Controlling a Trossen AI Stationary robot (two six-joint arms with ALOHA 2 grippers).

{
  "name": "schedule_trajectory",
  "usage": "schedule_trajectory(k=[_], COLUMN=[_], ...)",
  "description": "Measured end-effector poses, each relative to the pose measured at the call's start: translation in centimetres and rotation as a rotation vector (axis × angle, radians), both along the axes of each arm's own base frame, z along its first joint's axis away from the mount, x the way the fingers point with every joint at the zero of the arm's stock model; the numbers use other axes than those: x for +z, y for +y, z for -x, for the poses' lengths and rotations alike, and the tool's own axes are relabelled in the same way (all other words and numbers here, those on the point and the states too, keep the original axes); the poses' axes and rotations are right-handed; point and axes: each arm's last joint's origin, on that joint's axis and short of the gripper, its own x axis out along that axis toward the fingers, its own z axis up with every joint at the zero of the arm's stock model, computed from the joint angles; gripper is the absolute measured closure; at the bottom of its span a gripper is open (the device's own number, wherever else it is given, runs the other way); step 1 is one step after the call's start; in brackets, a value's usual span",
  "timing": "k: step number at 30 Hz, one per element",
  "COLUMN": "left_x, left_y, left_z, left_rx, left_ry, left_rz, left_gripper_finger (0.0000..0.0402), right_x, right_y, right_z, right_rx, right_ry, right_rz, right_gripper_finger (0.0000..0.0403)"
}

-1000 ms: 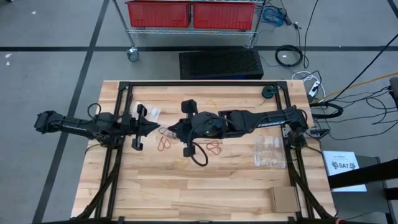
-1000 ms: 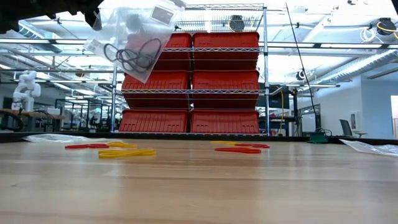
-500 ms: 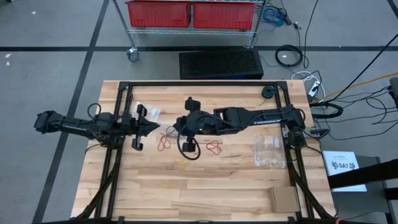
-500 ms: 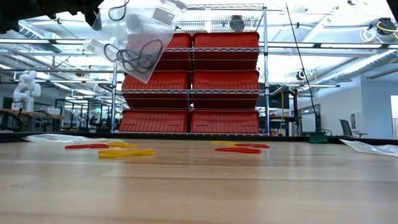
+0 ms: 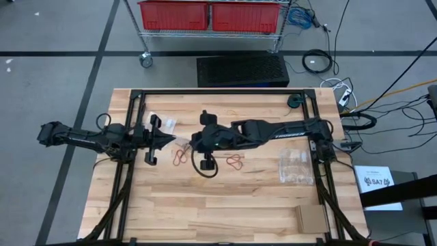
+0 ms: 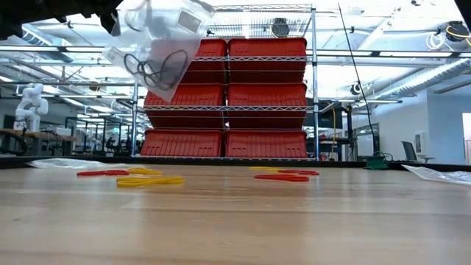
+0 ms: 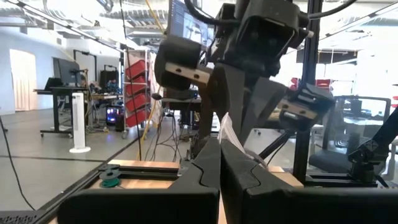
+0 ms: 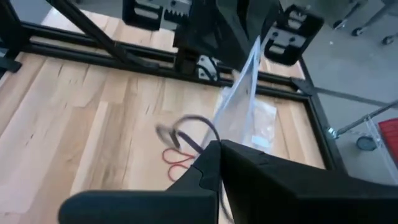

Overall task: Sort rubber bands
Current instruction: Put the rubber band into the zip bag

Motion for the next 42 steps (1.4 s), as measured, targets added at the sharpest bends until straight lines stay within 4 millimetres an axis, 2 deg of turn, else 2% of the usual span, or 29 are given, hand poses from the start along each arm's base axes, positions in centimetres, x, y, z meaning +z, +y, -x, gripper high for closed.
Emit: schedule_trajectory(k=[5,8,13,19,22,25,29,33,42], left_x=[0.0,0.0,0.0,0.0,0.0,0.0,0.0,0.0,0.0], left_y=[0.0,0.0,0.0,0.0,0.0,0.0,0.0,0.0,0.0], left_z=[0.0,0.0,0.0,0.0,0.0,0.0,0.0,0.0,0.0], left_rx=[-0.001,-0.001,-0.002,-0.003,-0.003,-0.004,-0.004,-0.004,-0.004], left_ry=[0.000,0.001,0.001,0.000,0.000,0.001,0.001,0.002,0.003], left_rz=[0.000,0.000,-0.001,-0.001,-0.001,-0.001,-0.001,-0.001,-0.001], left_gripper_finger=[0.0401,0.0401,0.0401,0.0401,0.0401,0.0401,0.0401,0.0401,0.0401], right_x=[-0.2,-0.4,-0.6,-0.7,-0.8,-0.9,-1.2,-1.5,-1.8], right_y=[-0.1,-0.2,-0.1,-0.5,-0.9,-1.1,-1.6,-2.1,-1.5], right_z=[0.3,0.5,0.8,0.8,0.9,0.9,1.1,1.4,1.8], right_rx=[0.035,0.037,0.042,0.018,-0.002,-0.020,-0.048,-0.082,-0.058], right_ry=[0.055,0.087,0.143,0.149,0.160,0.163,0.201,0.237,0.288], right_rz=[0.060,0.129,0.257,0.250,0.233,0.216,0.187,0.160,0.177], right_gripper_finger=[0.0401,0.0384,0.0318,0.0228,0.0202,0.0194,0.0205,0.0237,0.0392])
